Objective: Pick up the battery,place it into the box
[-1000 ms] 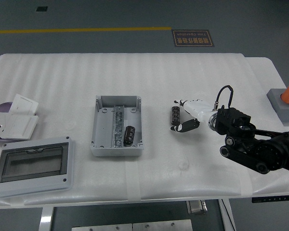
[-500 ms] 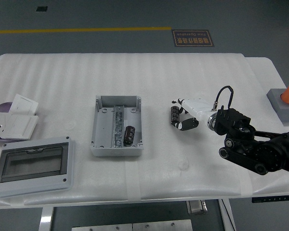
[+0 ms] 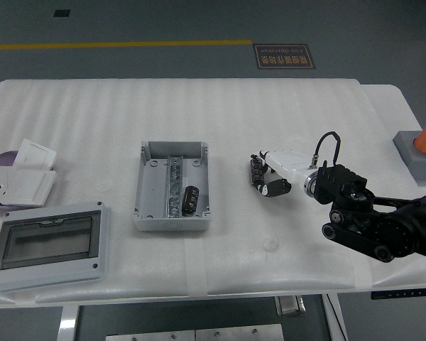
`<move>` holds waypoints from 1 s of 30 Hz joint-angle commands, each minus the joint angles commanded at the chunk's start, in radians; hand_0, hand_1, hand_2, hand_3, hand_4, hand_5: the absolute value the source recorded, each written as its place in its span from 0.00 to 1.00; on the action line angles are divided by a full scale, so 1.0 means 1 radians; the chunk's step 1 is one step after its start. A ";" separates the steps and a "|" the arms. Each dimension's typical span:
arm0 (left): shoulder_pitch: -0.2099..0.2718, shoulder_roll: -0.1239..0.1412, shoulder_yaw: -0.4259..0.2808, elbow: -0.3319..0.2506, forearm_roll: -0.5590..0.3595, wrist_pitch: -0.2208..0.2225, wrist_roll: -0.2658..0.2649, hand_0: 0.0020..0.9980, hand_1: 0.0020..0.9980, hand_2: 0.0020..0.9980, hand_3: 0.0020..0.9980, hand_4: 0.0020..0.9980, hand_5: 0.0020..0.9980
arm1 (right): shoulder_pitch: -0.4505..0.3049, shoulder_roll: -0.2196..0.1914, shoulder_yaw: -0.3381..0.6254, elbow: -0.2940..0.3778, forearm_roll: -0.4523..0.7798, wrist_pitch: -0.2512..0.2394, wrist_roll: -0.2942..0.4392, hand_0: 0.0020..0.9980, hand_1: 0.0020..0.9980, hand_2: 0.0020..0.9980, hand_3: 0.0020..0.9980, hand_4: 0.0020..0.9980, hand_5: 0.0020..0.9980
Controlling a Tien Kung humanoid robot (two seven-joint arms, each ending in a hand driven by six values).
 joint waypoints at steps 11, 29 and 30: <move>-0.001 -0.001 0.001 -0.001 0.004 0.000 0.000 0.62 0.65 0.52 0.55 0.55 0.38 | 0.004 0.000 0.004 -0.006 0.005 0.008 0.001 0.66 0.56 0.58 0.76 0.50 0.27; -0.001 -0.002 0.000 -0.003 0.011 0.001 0.000 0.62 0.65 0.52 0.56 0.57 0.41 | -0.008 -0.022 0.071 0.054 -0.023 -0.012 -0.001 0.66 0.56 0.58 0.76 0.51 0.28; -0.001 -0.002 -0.001 -0.003 0.012 0.001 0.000 0.62 0.65 0.52 0.56 0.57 0.41 | -0.008 -0.022 0.072 0.052 -0.022 -0.010 -0.001 0.66 0.56 0.58 0.76 0.51 0.28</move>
